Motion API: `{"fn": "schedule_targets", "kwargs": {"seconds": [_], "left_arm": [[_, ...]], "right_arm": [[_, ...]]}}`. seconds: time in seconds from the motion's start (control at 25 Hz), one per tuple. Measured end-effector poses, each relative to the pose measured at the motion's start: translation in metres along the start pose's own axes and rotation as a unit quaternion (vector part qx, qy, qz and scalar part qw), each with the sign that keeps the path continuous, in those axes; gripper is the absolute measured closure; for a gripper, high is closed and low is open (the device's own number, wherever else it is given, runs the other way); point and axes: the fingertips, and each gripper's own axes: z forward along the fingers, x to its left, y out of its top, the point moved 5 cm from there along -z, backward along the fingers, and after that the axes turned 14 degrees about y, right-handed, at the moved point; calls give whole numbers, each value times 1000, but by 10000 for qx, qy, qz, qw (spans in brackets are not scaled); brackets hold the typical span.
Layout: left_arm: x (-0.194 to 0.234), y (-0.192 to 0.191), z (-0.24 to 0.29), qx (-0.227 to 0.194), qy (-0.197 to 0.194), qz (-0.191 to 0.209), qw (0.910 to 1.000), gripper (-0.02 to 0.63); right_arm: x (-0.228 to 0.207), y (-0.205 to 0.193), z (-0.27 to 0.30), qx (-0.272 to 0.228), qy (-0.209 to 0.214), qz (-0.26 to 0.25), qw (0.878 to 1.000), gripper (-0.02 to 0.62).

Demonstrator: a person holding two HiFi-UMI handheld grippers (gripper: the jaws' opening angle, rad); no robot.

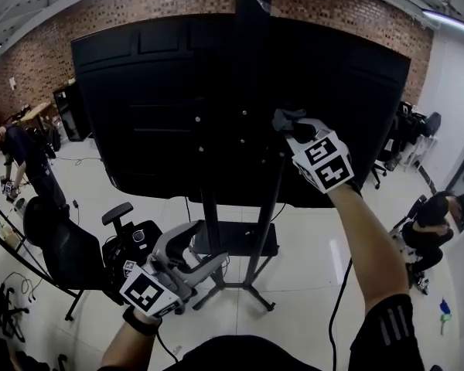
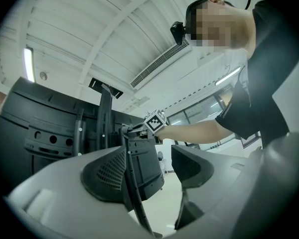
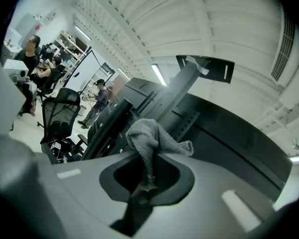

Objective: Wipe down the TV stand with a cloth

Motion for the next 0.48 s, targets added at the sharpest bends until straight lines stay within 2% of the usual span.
{"fn": "schedule_targets", "kwargs": {"seconds": [0.28, 0.36, 0.48], "left_arm": [[5, -10, -8, 116, -81, -90, 9999, 299], [3, -13, -7, 171, -137, -129, 9997, 299], [0, -17, -3, 217, -269, -136, 9993, 299]], "right_arm": [[31, -47, 15, 459, 203, 319, 9982, 563], [44, -57, 19, 513, 314, 441, 9972, 563], [52, -65, 22, 440, 261, 512, 9974, 563]]}}
